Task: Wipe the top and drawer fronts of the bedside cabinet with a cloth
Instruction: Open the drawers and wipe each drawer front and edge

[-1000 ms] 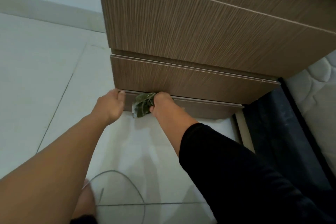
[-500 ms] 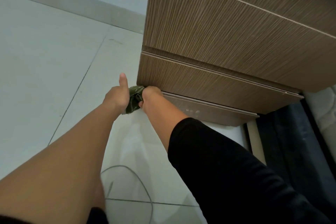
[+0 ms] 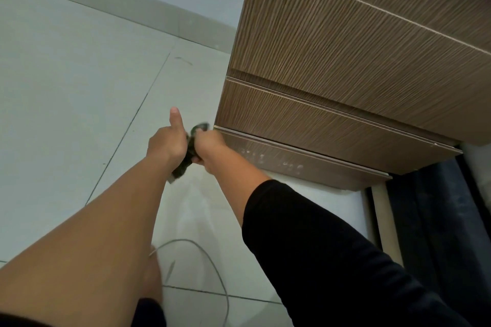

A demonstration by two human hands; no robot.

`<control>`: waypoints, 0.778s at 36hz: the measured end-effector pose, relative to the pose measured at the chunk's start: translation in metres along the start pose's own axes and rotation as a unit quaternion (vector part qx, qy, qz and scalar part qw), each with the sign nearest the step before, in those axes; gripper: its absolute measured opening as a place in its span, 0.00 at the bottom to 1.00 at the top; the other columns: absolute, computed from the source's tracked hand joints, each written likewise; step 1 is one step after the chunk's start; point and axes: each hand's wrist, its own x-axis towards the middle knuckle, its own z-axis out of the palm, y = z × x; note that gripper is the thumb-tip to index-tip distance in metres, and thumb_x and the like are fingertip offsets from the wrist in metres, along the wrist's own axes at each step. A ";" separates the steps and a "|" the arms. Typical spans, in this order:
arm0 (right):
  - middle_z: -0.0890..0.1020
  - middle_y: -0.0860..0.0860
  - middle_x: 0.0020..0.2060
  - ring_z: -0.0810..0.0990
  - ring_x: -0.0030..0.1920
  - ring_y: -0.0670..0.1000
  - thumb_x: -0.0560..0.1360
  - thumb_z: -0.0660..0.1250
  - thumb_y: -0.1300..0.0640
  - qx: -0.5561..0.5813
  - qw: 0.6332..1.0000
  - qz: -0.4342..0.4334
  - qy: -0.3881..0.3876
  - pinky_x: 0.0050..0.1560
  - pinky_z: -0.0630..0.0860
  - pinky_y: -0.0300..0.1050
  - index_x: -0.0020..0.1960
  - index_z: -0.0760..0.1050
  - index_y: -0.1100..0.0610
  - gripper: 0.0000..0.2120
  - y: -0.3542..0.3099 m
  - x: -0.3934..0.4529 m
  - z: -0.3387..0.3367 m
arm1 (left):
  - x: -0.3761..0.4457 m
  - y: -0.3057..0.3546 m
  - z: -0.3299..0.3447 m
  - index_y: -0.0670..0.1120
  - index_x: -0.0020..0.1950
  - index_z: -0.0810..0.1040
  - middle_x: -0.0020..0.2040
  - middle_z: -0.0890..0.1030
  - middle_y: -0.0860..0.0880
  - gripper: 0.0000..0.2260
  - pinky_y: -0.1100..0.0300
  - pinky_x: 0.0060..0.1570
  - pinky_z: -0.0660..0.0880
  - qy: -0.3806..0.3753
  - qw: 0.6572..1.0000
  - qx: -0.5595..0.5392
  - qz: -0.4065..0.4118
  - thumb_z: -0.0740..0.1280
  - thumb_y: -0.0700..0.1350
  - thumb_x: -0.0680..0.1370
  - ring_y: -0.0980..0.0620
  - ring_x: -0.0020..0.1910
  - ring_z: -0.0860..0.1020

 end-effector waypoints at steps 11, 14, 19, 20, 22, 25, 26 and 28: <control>0.72 0.57 0.55 0.71 0.54 0.57 0.77 0.53 0.66 -0.702 0.509 -0.496 0.041 0.49 0.70 0.48 0.67 0.62 0.63 0.18 0.052 0.001 -0.012 | 0.001 -0.002 -0.006 0.49 0.33 0.67 0.33 0.68 0.53 0.27 0.55 0.46 0.61 0.075 0.995 -0.058 0.020 0.39 0.60 0.80 0.48 0.45 0.68; 0.75 0.55 0.54 0.72 0.54 0.55 0.78 0.50 0.67 -0.733 0.384 -0.561 0.023 0.49 0.69 0.47 0.62 0.70 0.64 0.16 0.057 0.010 -0.020 | 0.003 0.001 -0.001 0.45 0.46 0.76 0.46 0.76 0.46 0.30 0.56 0.49 0.61 0.081 0.994 -0.065 0.024 0.39 0.60 0.80 0.47 0.50 0.71; 0.75 0.53 0.56 0.70 0.58 0.55 0.79 0.52 0.62 -0.752 0.334 -0.569 0.009 0.53 0.68 0.47 0.60 0.74 0.62 0.15 0.052 0.033 -0.026 | 0.004 0.004 0.011 0.41 0.59 0.77 0.62 0.77 0.42 0.34 0.54 0.54 0.63 0.066 0.996 -0.056 0.012 0.38 0.60 0.80 0.44 0.59 0.72; 0.75 0.53 0.56 0.70 0.59 0.55 0.79 0.53 0.61 -0.755 0.337 -0.562 0.011 0.54 0.68 0.47 0.60 0.74 0.61 0.15 0.050 0.036 -0.027 | 0.004 0.005 0.014 0.41 0.60 0.77 0.62 0.77 0.43 0.34 0.54 0.55 0.63 0.059 0.997 -0.055 0.008 0.39 0.60 0.80 0.43 0.61 0.72; 0.75 0.51 0.58 0.69 0.61 0.55 0.78 0.54 0.59 -0.767 0.337 -0.546 0.019 0.55 0.67 0.47 0.60 0.76 0.58 0.15 0.048 0.044 -0.030 | 0.004 0.006 0.021 0.42 0.60 0.77 0.63 0.77 0.43 0.34 0.55 0.54 0.62 0.043 0.998 -0.055 0.001 0.39 0.61 0.79 0.43 0.61 0.72; 0.73 0.50 0.62 0.66 0.65 0.54 0.78 0.56 0.56 -0.785 0.338 -0.518 0.030 0.59 0.66 0.47 0.61 0.76 0.56 0.16 0.050 0.054 -0.034 | 0.003 0.009 0.029 0.44 0.63 0.75 0.64 0.76 0.44 0.33 0.55 0.55 0.62 0.010 0.998 -0.054 -0.010 0.39 0.62 0.79 0.44 0.63 0.71; 0.72 0.50 0.63 0.65 0.66 0.55 0.78 0.56 0.56 -0.789 0.342 -0.509 0.033 0.61 0.65 0.46 0.61 0.76 0.56 0.16 0.052 0.057 -0.034 | 0.002 0.011 0.031 0.44 0.64 0.74 0.65 0.75 0.44 0.33 0.54 0.57 0.63 -0.001 0.998 -0.054 -0.013 0.39 0.62 0.79 0.45 0.63 0.71; 0.71 0.50 0.65 0.64 0.68 0.54 0.78 0.58 0.56 -0.796 0.349 -0.494 0.038 0.66 0.64 0.46 0.61 0.76 0.56 0.16 0.056 0.061 -0.034 | 0.001 0.012 0.036 0.44 0.66 0.73 0.66 0.75 0.44 0.33 0.53 0.62 0.63 -0.020 0.998 -0.049 -0.019 0.39 0.62 0.79 0.45 0.65 0.71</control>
